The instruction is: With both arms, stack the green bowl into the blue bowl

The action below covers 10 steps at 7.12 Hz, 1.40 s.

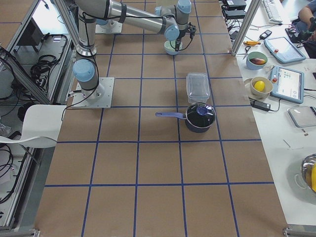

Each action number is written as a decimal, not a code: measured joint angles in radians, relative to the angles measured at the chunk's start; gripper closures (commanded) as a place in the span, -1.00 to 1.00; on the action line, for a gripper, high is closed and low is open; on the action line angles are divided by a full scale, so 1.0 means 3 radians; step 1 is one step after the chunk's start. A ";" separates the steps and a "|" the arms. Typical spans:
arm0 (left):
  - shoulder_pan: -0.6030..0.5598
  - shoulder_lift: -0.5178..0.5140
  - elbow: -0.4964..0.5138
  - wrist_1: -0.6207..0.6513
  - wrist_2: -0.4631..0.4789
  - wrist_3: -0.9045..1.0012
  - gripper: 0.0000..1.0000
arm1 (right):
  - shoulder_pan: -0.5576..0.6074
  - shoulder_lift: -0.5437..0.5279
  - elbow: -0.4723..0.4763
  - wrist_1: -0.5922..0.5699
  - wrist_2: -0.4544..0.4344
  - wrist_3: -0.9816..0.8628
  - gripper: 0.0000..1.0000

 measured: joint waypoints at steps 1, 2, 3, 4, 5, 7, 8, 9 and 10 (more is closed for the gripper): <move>0.0000 0.0001 -0.0004 0.0001 0.0000 0.0000 -1.00 | -0.0171 -0.0176 -0.0231 0.0454 -0.0111 -0.0055 -1.00; 0.0000 0.0002 -0.0004 0.0001 0.0000 0.0000 -1.00 | -0.0302 -0.0291 -0.0497 0.0854 -0.0251 -0.0190 -1.00; 0.0001 0.0002 0.0002 0.0002 -0.0003 0.0000 -1.00 | -0.0379 -0.0375 -0.0746 0.1169 -0.0415 -0.0355 -1.00; 0.0003 0.0002 0.0017 -0.0001 -0.0007 0.0000 -1.00 | -0.0408 -0.0460 -0.0912 0.1383 -0.0499 -0.0476 -1.00; 0.0015 -0.0004 0.0037 -0.0004 -0.0019 0.0000 -1.00 | -0.0417 -0.0534 -0.0950 0.1488 -0.0509 -0.0560 -1.00; 0.0041 -0.0033 0.0112 -0.0010 -0.0031 -0.0001 -1.00 | -0.0417 -0.0694 -0.0757 0.1485 -0.0498 -0.0681 -1.00; 0.0038 -0.0064 0.0159 -0.0019 -0.0024 -0.0003 -1.00 | -0.0411 -0.0770 -0.0658 0.1426 -0.0498 -0.0700 -1.00; 0.0034 -0.0078 0.0181 -0.0028 -0.0019 -0.0004 -1.00 | -0.0403 -0.0803 -0.0613 0.1367 -0.0501 -0.0705 -1.00; 0.0032 -0.0077 0.0182 -0.0032 -0.0020 -0.0005 -1.00 | -0.0398 -0.0813 -0.0597 0.1317 -0.0502 -0.0701 -1.00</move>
